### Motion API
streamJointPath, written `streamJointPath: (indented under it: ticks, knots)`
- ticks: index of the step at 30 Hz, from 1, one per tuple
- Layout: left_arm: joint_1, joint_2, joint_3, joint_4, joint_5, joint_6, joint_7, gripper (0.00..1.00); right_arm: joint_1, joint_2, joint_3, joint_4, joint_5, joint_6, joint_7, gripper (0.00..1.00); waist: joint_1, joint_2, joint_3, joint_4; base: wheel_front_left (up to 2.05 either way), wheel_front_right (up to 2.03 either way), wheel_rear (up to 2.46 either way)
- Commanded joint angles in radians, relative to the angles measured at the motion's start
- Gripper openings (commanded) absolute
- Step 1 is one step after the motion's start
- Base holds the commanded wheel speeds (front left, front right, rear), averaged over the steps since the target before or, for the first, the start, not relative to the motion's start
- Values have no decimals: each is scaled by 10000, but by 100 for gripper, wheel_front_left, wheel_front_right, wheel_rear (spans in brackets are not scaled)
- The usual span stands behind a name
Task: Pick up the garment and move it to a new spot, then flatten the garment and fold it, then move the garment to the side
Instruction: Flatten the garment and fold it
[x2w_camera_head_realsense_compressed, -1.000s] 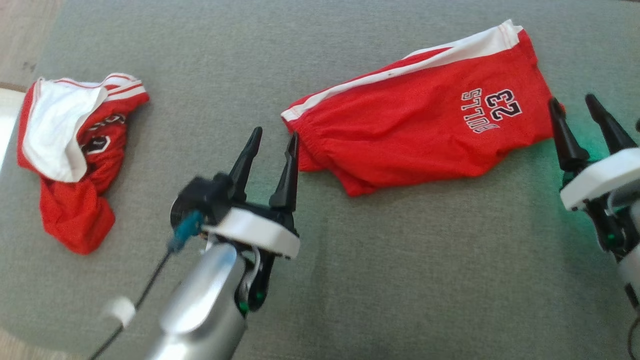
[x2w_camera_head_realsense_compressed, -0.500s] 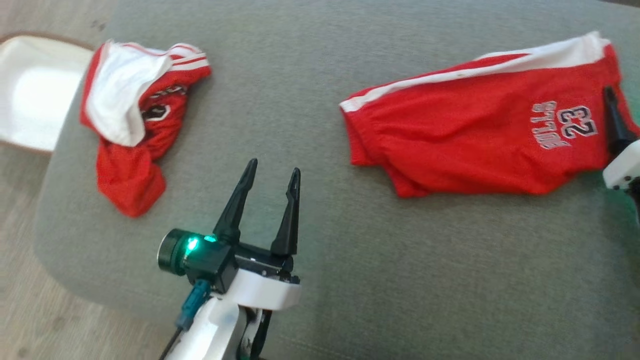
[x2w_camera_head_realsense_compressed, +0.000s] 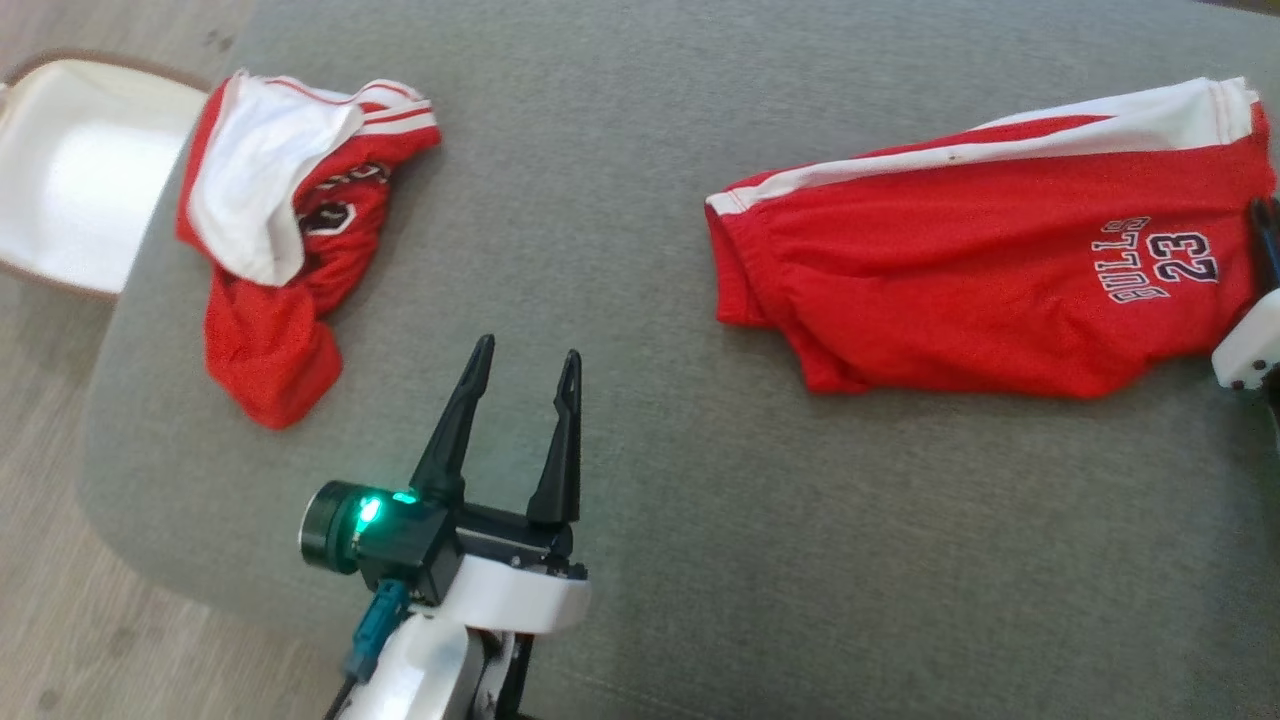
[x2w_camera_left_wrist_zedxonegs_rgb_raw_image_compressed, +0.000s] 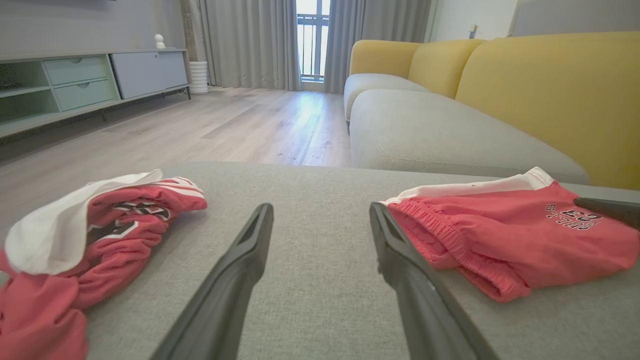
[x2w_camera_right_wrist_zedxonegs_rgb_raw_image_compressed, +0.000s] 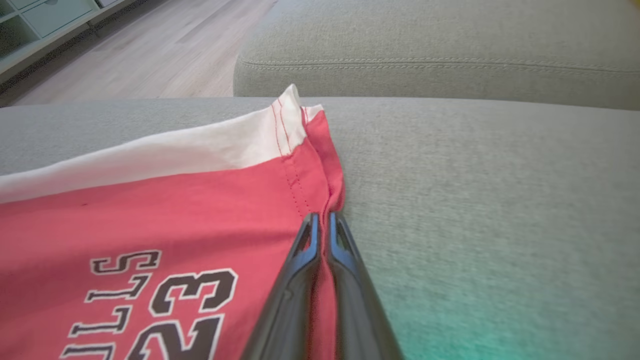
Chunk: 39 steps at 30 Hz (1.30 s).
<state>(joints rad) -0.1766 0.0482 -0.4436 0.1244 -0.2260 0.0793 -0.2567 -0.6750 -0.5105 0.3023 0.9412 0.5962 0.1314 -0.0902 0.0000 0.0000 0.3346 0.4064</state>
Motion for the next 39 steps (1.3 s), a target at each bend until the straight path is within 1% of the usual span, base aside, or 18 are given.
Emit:
streamJointPath:
  ticks: [1, 5, 8, 11, 14, 19, 23, 27, 32, 39]
  knots:
    - [-39, 22, 473, -297, 150, 14, -51, 100, -131, -103, 162, -192, 48, -7, -220, 0, 0, 0, -100, -275, 0, 0, 0]
    - [31, 21, 594, -224, 288, -59, -51, 100, -209, 4, 317, -279, 152, -7, -485, 0, 0, 0, -368, -979, 0, 0, 0]
    - [81, 21, 688, -156, 373, -148, -51, 100, -204, -58, 407, -327, 219, -7, -584, 0, 0, 0, -548, -1585, 0, 0, 0]
    - [65, 21, 730, -111, 448, -225, -51, 100, -136, -290, 442, -365, 300, -7, -613, 0, 0, 0, -651, -2116, 0, 0, 0]
    - [13, 21, 757, -65, 505, -284, -51, 100, -72, -659, 411, -357, 366, -7, -648, 0, 0, 0, -676, -2536, 0, 0, 0]
    - [-109, 21, 744, -9, 606, -435, -51, 100, -94, -1126, 393, -311, 395, -7, -650, 0, 0, 0, -615, -2968, 0, 0, 0]
    - [-139, 21, 685, -69, 595, -460, -51, 100, -266, -1217, 341, -337, 453, -7, -748, 0, 0, 0, -615, -3085, 0, 0, 0]
    - [-71, 21, 599, -33, 564, -462, -51, 100, -440, -1140, 446, -424, 362, -7, -840, 0, 0, 0, -758, -3086, 0, 0, 0]
    - [160, 20, 471, 118, 431, -454, -51, 100, -645, -881, 879, -781, 136, -7, -891, 0, 0, 0, -1217, -2927, 0, 0, 0]
    - [554, 20, 341, 189, 259, -346, -51, 100, -684, -404, 1594, -1702, 3, -7, -684, 0, 0, 0, -1913, -2526, 0, 0, 0]
